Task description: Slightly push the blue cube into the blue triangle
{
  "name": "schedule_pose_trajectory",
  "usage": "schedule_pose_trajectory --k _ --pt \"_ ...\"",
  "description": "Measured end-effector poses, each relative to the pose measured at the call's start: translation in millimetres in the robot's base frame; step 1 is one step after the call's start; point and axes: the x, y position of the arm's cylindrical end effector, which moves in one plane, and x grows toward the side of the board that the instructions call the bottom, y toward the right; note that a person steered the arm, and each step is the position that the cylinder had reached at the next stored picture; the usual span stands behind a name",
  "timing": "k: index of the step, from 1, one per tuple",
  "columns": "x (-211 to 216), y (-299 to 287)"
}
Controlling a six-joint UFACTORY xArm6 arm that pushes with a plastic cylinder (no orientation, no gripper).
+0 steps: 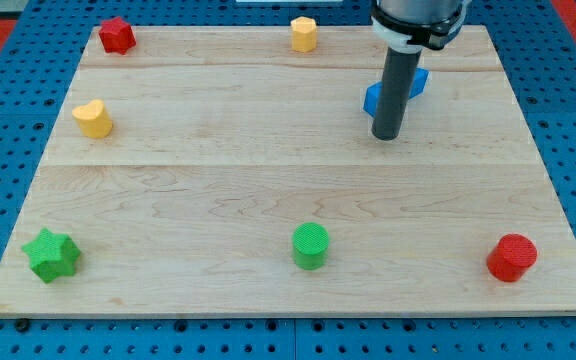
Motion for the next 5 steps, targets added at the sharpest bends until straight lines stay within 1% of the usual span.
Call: schedule_pose_trajectory --k 2,3,4,5 --pt "-36.2 0.0" --pt "-46.7 -3.6" --pt "-47.0 -42.5" --pt "-58.2 -71.7"
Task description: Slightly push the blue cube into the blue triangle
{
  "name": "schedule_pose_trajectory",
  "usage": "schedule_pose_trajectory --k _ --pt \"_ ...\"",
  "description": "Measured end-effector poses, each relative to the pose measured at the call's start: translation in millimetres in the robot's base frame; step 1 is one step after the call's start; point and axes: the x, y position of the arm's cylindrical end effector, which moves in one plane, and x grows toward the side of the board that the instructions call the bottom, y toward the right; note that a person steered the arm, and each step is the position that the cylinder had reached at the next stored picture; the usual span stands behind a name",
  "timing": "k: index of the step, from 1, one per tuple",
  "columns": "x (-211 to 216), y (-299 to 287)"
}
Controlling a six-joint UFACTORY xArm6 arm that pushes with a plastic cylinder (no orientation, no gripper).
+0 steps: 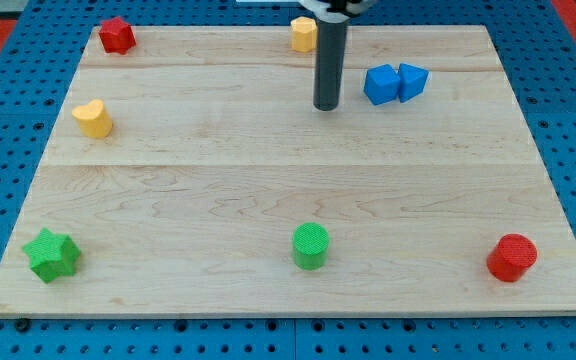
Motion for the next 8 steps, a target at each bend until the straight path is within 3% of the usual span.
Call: schedule_pose_trajectory --k 1,8 --pt "-25.7 8.8" --pt "-61.0 71.8"
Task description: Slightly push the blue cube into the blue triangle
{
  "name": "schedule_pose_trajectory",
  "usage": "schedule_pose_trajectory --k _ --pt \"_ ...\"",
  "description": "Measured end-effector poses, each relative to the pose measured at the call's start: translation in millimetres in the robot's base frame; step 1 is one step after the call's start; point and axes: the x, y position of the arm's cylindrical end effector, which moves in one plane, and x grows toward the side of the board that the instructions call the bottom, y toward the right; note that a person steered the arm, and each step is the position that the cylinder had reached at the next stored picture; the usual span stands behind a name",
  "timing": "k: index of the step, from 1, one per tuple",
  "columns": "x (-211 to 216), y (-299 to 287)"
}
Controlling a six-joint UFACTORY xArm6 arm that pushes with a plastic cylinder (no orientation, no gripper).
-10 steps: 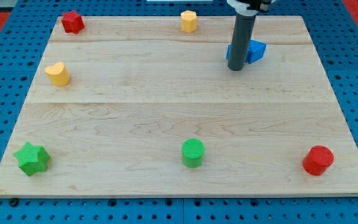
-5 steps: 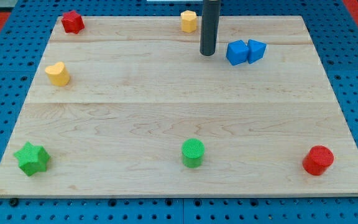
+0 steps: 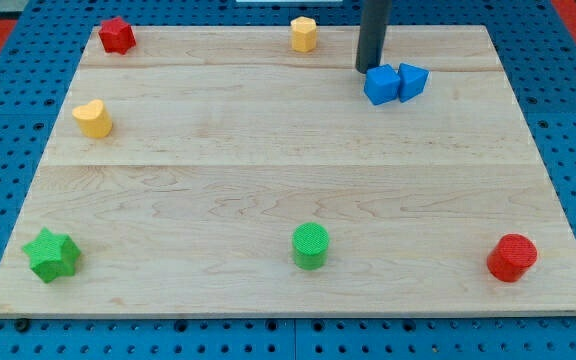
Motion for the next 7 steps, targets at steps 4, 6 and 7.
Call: schedule_pose_trajectory --k 4,6,7 --pt "36.8 -53.5" --pt "27.3 -38.6" --pt "25.3 -33.9"
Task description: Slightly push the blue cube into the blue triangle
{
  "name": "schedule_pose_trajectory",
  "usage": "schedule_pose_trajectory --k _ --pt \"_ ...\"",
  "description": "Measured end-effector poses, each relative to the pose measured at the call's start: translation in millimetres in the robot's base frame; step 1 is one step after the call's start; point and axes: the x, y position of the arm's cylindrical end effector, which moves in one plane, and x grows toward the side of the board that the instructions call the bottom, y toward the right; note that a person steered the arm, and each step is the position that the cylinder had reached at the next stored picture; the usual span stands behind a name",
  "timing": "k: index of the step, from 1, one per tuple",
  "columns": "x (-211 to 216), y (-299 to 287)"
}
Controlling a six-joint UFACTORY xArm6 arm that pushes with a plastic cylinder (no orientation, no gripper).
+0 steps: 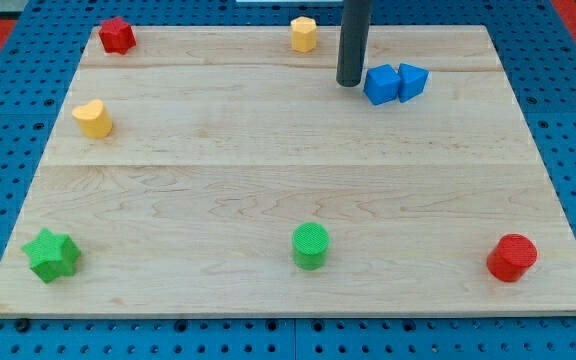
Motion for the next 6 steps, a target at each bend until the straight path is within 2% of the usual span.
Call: schedule_pose_trajectory --k 4,5,6 --pt "-13.6 30.9" --pt "-25.9 15.9" --pt "-41.7 -28.9"
